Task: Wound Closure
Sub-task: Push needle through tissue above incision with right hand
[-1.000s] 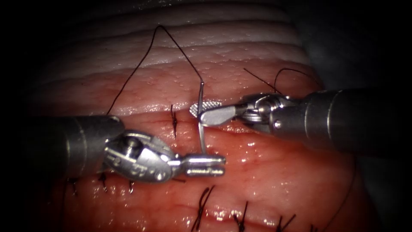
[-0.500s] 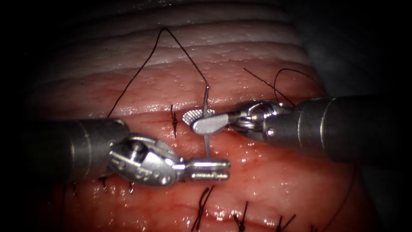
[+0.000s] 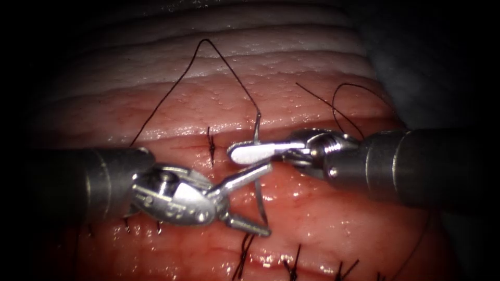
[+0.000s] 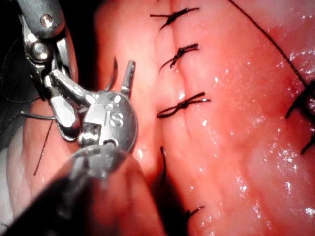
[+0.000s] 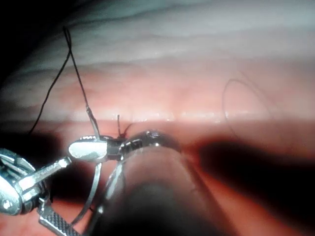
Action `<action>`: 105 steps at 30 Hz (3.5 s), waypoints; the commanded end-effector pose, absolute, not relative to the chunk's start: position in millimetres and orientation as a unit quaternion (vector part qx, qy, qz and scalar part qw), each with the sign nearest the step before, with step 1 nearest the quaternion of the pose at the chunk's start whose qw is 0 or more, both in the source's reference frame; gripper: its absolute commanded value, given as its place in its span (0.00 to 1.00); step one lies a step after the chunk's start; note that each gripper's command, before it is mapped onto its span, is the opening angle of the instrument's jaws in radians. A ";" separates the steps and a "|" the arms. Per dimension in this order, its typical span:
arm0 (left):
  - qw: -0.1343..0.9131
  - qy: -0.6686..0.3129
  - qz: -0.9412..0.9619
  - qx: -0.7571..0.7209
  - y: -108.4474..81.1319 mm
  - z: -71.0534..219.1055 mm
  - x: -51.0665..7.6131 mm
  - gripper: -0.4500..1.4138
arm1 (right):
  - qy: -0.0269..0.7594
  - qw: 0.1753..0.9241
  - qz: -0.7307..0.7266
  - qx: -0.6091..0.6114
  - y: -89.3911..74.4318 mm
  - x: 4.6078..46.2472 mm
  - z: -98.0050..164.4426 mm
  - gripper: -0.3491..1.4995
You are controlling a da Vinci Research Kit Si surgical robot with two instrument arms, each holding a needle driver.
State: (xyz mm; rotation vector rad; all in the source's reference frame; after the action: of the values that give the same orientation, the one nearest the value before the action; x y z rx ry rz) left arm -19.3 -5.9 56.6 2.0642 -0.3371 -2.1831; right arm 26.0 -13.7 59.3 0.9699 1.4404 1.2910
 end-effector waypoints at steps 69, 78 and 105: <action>-0.184 0.026 -0.887 0.424 -8.5 73.8 -17.2 0.11 | 0.663 0.733 0.091 -0.120 -7.4 28.7 67.9 0.00; -0.190 0.021 -0.881 0.432 -8.1 73.5 -17.1 0.11 | 0.663 0.733 0.084 -0.126 -8.8 29.0 68.6 0.00; -0.203 0.023 -0.870 0.449 -7.5 72.1 -16.1 0.11 | 0.617 0.748 -0.021 -0.246 -19.3 29.4 70.0 0.00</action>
State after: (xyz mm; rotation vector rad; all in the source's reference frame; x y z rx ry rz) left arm -15.6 -7.5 71.5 1.6258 0.0820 -3.1557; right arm 28.7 -19.3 69.5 -0.5342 1.3444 -0.0488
